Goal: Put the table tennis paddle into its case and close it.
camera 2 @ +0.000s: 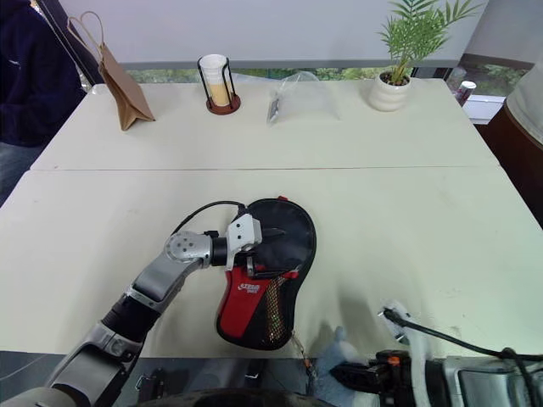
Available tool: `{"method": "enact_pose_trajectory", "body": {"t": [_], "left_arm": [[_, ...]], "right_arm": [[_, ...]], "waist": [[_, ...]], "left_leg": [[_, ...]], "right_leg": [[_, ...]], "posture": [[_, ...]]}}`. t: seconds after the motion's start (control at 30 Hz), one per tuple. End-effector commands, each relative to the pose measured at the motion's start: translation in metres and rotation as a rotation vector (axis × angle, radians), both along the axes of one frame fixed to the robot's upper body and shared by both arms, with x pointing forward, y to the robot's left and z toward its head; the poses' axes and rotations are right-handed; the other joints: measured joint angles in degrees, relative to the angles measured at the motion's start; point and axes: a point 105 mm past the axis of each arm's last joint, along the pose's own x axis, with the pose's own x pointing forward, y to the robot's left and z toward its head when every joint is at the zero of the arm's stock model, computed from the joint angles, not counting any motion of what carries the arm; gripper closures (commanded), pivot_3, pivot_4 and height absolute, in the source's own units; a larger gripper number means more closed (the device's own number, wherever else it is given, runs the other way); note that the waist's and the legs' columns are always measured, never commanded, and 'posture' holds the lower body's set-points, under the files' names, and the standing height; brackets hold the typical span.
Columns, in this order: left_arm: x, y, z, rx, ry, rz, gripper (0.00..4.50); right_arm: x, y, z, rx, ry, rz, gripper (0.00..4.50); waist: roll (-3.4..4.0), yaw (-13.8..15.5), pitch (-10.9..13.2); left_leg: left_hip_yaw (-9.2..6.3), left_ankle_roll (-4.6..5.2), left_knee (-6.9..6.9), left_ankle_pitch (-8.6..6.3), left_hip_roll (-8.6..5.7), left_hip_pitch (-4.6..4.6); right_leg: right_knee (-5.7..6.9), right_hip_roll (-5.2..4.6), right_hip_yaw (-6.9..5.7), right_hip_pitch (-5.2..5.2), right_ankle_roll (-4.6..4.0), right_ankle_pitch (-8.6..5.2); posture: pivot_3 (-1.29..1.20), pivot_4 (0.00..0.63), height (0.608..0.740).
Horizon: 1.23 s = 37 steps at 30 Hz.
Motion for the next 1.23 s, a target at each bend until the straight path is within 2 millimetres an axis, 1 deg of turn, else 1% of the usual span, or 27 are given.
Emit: {"method": "enact_pose_trajectory", "body": {"t": [0.03, 0.13, 0.23, 0.33, 0.37, 0.4, 0.47, 0.6, 0.7, 0.77, 0.8, 0.87, 0.9, 1.03, 1.07, 1.17, 1.23], "left_arm": [[0.004, 0.012, -0.033, 0.112, 0.073, 0.062, 0.00], [0.004, 0.008, -0.028, 0.082, 0.071, 0.060, 0.00], [0.003, 0.005, -0.020, 0.022, 0.084, 0.062, 0.00], [-0.005, 0.005, -0.010, -0.036, 0.103, 0.031, 0.00], [-0.008, 0.007, -0.008, -0.043, 0.103, 0.021, 0.00], [-0.010, 0.009, -0.006, -0.042, 0.103, 0.013, 0.00], [-0.017, 0.016, -0.002, -0.048, 0.115, -0.003, 0.00], [-0.025, 0.031, 0.004, -0.045, 0.154, -0.016, 0.00], [-0.027, 0.045, 0.016, -0.067, 0.185, 0.010, 0.00], [-0.026, 0.062, 0.030, -0.087, 0.193, 0.040, 0.00], [-0.026, 0.068, 0.037, -0.093, 0.195, 0.052, 0.00], [-0.026, 0.080, 0.050, -0.100, 0.191, 0.075, 0.00], [-0.025, 0.084, 0.054, -0.100, 0.190, 0.084, 0.00], [-0.025, 0.106, 0.076, -0.074, 0.160, 0.114, 0.00], [-0.026, 0.111, 0.082, -0.060, 0.149, 0.119, 0.00], [-0.028, 0.124, 0.094, -0.035, 0.135, 0.131, 0.00], [-0.029, 0.131, 0.103, -0.026, 0.130, 0.142, 0.00]], "right_arm": [[0.014, -0.012, 0.013, -0.038, -0.076, 0.041, 4.40], [0.041, -0.016, 0.026, -0.043, -0.177, 0.031, 4.40], [0.066, -0.019, 0.031, -0.055, -0.243, 0.006, 4.40], [0.087, -0.019, 0.035, -0.071, -0.299, 0.006, 4.40], [0.093, -0.019, 0.036, -0.071, -0.309, 0.007, 3.39], [0.098, -0.018, 0.036, -0.075, -0.317, 0.017, 3.01], [0.105, -0.016, 0.036, -0.089, -0.334, 0.036, 2.02], [0.119, -0.013, 0.039, -0.094, -0.376, 0.080, 0.01], [0.130, -0.016, 0.047, -0.172, -0.470, 0.155, 0.01], [0.143, -0.022, 0.070, -0.245, -0.639, 0.236, 0.01], [0.147, -0.023, 0.081, -0.272, -0.706, 0.277, 0.01], [0.153, -0.024, 0.098, -0.319, -0.829, 0.355, 0.01], [0.156, -0.025, 0.104, -0.336, -0.870, 0.386, 0.01], [0.156, -0.029, 0.123, -0.436, -1.000, 0.544, 0.01], [0.154, -0.029, 0.128, -0.445, -1.021, 0.573, 0.01], [0.153, -0.030, 0.139, -0.466, -1.066, 0.627, 0.01], [0.154, -0.029, 0.142, -0.479, -1.088, 0.644, 0.01]], "waist": [[0.01, 0.0, 0.0], [0.03, -0.2, 0.0], [0.07, -0.2, 0.1], [0.09, -0.3, 0.1], [0.07, -0.4, 0.1], [0.10, -0.6, 0.1], [0.23, -0.8, 0.0], [0.02, -1.5, 0.1], [0.08, -1.4, 0.2], [0.09, -1.2, 0.3], [0.30, -1.6, 0.6], [0.37, -1.8, 0.6], [0.32, -1.8, 0.7], [0.28, -1.4, 0.8], [0.26, -1.4, 0.8], [0.25, -1.5, 0.9], [0.26, -1.5, 1.0]], "left_leg": [[0.01, 0.00, 0.00, 0.00, 0.01, 0.00], [0.10, 0.00, 0.02, 0.00, 0.08, -0.02], [0.33, 0.00, 0.04, 0.00, 0.19, -0.07], [0.69, 0.01, 0.03, 0.01, 0.34, -0.18], [0.82, 0.01, 0.02, 0.01, 0.34, -0.25], [0.97, 0.17, 0.02, 0.04, 0.32, -0.43], [1.07, 0.36, 0.08, 0.02, 0.26, -0.72], [1.11, 0.52, 0.10, -0.06, 0.24, -0.80], [1.14, 0.57, 0.14, -0.10, 0.20, -0.82], [1.12, 0.56, 0.15, -0.10, 0.19, -0.81], [1.14, 0.55, 0.23, -0.11, 0.19, -0.82], [1.32, 0.52, 0.23, -0.10, 0.21, -0.82], [1.35, 0.50, 0.23, -0.09, 0.24, -0.78], [1.34, 0.37, 0.17, -0.02, 0.29, -0.82], [1.34, 0.37, 0.17, -0.01, 0.27, -0.84], [1.41, 0.37, 0.17, -0.02, 0.24, -0.90], [1.44, 0.36, 0.15, -0.02, 0.23, -0.91]], "right_leg": [[0.00, 0.00, 0.00, 0.01, 0.00, 0.00], [-0.04, 0.00, 0.00, 0.01, 0.00, 0.00], [-0.06, -0.04, -0.01, -0.01, 0.00, 0.00], [-0.04, -0.17, -0.06, -0.14, -0.03, 0.01], [-0.01, -0.24, -0.06, -0.27, -0.22, 0.14], [0.03, -0.39, -0.14, -0.50, -0.24, 0.17], [0.06, -0.48, -0.22, -0.82, -0.18, 0.23], [0.07, -0.47, -0.24, -0.92, -0.15, 0.24], [0.06, -0.50, -0.24, -0.92, -0.15, 0.24], [0.06, -0.51, -0.25, -0.89, -0.15, 0.24], [0.07, -0.51, -0.26, -0.90, -0.15, 0.24], [0.08, -0.52, -0.22, -1.01, 0.10, 0.38], [0.15, -0.52, -0.23, -1.03, 0.12, 0.40], [0.25, -0.47, -0.25, -1.20, 0.15, 0.41], [0.25, -0.49, -0.25, -1.43, 0.19, 0.44], [0.25, -0.52, -0.19, -1.53, 0.23, 0.47], [0.25, -0.54, -0.15, -1.55, 0.21, 0.48]], "posture": [[0.00, 0.150, 0.740], [0.00, 0.150, 0.740], [0.00, 0.150, 0.740], [0.00, 0.150, 0.740], [0.00, 0.150, 0.740], [0.00, 0.150, 0.740], [0.00, 0.150, 0.740], [0.00, 0.150, 0.740], [0.00, 0.150, 0.740], [0.00, 0.150, 0.740], [0.00, 0.150, 0.740], [0.00, 0.150, 0.740], [0.00, 0.150, 0.740], [0.00, 0.150, 0.740], [0.00, 0.150, 0.740], [0.00, 0.150, 0.740], [0.00, 0.150, 0.740]]}}
